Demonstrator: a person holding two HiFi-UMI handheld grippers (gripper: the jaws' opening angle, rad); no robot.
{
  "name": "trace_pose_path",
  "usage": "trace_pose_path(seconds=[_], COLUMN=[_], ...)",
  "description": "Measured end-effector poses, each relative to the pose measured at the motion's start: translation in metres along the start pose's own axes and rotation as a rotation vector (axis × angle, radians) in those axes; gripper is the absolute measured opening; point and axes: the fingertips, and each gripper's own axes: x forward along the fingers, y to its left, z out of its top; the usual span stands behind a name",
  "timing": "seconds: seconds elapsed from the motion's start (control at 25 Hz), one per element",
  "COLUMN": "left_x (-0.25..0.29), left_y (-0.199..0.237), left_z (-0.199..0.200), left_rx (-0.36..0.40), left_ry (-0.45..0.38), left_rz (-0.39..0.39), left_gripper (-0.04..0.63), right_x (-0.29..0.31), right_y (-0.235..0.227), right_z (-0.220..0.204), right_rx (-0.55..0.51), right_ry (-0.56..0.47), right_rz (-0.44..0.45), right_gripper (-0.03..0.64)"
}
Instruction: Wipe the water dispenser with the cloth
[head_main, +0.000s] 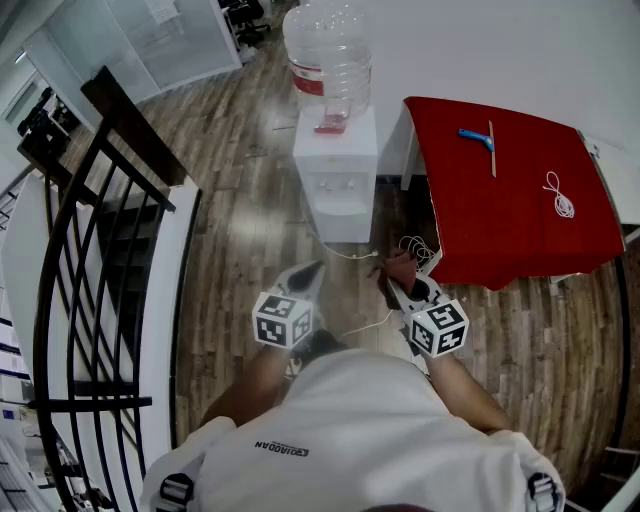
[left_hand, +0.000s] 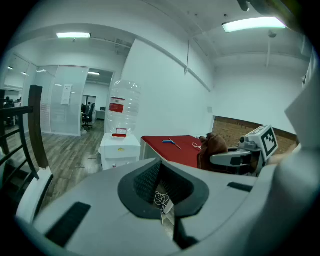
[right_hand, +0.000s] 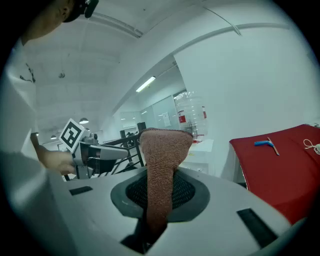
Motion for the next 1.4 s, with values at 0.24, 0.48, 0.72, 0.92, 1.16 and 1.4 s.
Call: trace_pose_path(seconds=[0.24, 0.48, 0.72, 0.92, 1.16, 1.4], left_x=[0.000, 0.001, 0.005, 0.008, 0.014, 0.018], left_y=[0.001, -0.001, 0.000, 0.003, 0.007, 0.038], left_z=[0.001, -0.004, -0.007, -0.010, -0.011, -0.011], left_rx=[-0.007, -0.016, -0.024, -0.036, -0.044, -0.026], left_ry=[-0.001, 0.002, 0.006, 0.010, 0.012, 0.019], left_rz=[-0.002, -0.007, -0.006, -0.006, -0.012, 0.020], left_gripper=[-0.011, -0.011, -0.011, -0.011, -0.011, -0.011], right_x=[0.003, 0.004, 0.004, 0.006, 0.010, 0.029], right_y=[0.004, 0.006, 0.000, 0.002, -0.004, -0.010], right_z=[0.000, -0.002, -0.007, -0.010, -0.015, -0.025], right_rx=[-0.008, 0.063, 0.081, 0.077, 0.088, 0.094], right_ry=[0.007, -0.007, 0.006, 0.018, 0.052, 0.102], right_rz=[0.010, 0.025, 0.014, 0.021, 0.015, -0.002], right_gripper=[0.055, 0.055, 0.055, 0.057, 0.057, 0.055])
